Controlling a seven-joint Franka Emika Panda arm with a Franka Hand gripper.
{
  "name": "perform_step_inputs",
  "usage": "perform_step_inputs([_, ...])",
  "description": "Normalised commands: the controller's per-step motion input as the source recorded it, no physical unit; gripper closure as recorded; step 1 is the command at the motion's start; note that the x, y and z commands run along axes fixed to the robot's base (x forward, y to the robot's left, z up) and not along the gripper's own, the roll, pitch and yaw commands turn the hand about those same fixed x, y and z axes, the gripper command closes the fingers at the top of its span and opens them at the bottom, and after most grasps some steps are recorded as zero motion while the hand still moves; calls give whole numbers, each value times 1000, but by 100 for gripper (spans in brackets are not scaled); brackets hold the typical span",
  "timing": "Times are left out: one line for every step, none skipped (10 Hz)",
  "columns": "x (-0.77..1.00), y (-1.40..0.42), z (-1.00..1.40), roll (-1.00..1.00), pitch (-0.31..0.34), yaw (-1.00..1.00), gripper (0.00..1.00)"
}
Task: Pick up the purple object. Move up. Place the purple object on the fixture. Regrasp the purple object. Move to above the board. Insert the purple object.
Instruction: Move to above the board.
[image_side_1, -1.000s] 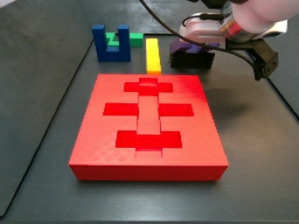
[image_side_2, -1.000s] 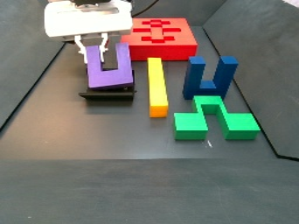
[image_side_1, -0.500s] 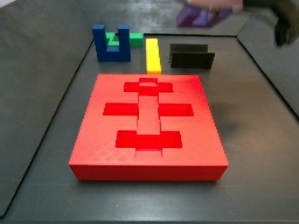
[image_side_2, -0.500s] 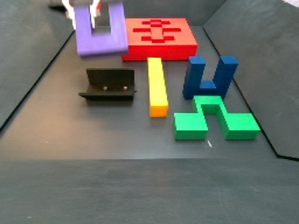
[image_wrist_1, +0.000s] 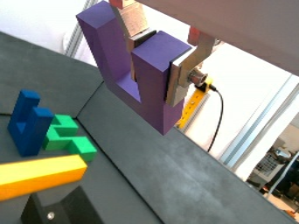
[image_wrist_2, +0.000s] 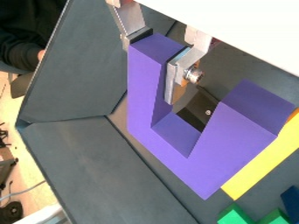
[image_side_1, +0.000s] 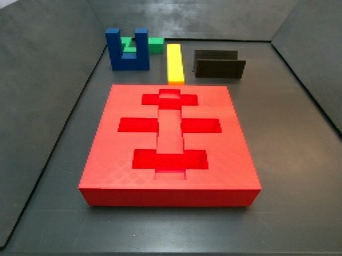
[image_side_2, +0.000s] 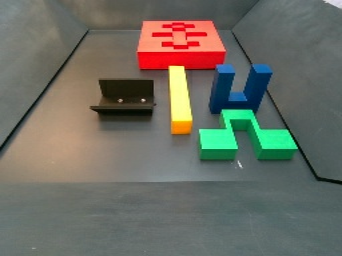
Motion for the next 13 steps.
perform_step_inputs([-1290,-1400,302,-1000,-55,-119,100])
perform_step_inputs([-1298,-1400,299,-1000,-55,-117,100])
perform_step_inputs([-1400,-1360,304,-1000,-108,-110,100])
perform_step_inputs([-1400,-1301,263,-1000,-120,-104,100])
perform_step_inputs([-1400,-1273,277,-1000,-128,-105,100])
perform_step_inputs([-1400,-1259,270,-1000,-130,-107,100])
perform_step_inputs([-739,-614,124,-1000,-129,-103,100])
perform_step_inputs([-391,-302,53,-1000,-109,-113,100])
perform_step_inputs([-174,-107,24,-1000,-79,-117,100])
perform_step_inputs([-88,-61,14,-1000,-59,-122,100])
perform_step_inputs([-76,-26,8,-750,-63,-82,100])
perform_step_inputs([-74,2,6,-538,-64,-48,100])
perform_step_inputs([-63,11,2,-329,-61,-22,100])
